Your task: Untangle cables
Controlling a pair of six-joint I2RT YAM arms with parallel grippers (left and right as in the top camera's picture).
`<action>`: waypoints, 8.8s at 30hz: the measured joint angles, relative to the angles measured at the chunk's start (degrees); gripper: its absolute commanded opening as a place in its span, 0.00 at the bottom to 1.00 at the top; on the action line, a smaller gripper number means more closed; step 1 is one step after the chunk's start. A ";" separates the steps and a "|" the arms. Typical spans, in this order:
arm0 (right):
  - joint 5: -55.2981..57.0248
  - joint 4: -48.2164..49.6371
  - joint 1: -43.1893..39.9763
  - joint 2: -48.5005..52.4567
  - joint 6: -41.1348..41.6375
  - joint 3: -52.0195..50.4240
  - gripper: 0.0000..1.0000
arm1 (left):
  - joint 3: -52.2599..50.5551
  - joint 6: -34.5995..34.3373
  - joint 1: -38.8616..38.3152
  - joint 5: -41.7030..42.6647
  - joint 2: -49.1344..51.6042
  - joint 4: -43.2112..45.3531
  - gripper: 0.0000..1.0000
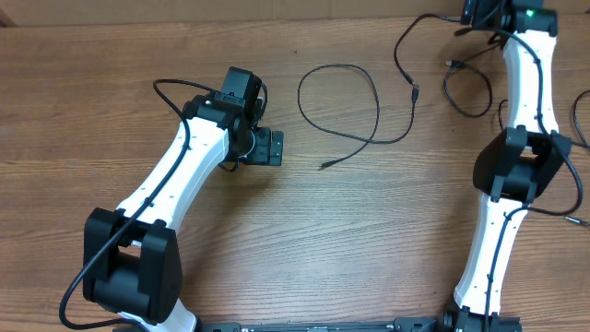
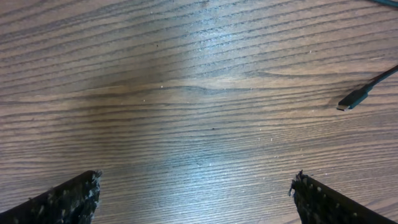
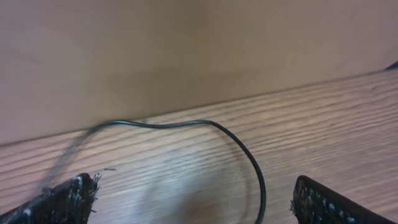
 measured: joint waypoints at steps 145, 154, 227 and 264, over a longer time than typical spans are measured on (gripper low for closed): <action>19.12 -49.55 30.77 -52.98 34.45 -37.66 1.00 | -22.64 -9.18 -19.43 -21.73 -57.09 -5.92 1.00; 16.17 -49.57 30.77 -65.75 31.39 -37.66 1.00 | -22.73 -9.14 -19.43 -21.18 -66.75 0.37 1.00; 4.61 -49.62 30.77 -75.34 22.49 -37.66 1.00 | -22.75 6.56 -19.43 -19.98 -71.23 -9.07 1.00; -9.38 26.01 6.03 -119.36 12.59 -95.21 1.00 | -22.75 6.56 -19.43 -20.00 -71.23 -9.07 1.00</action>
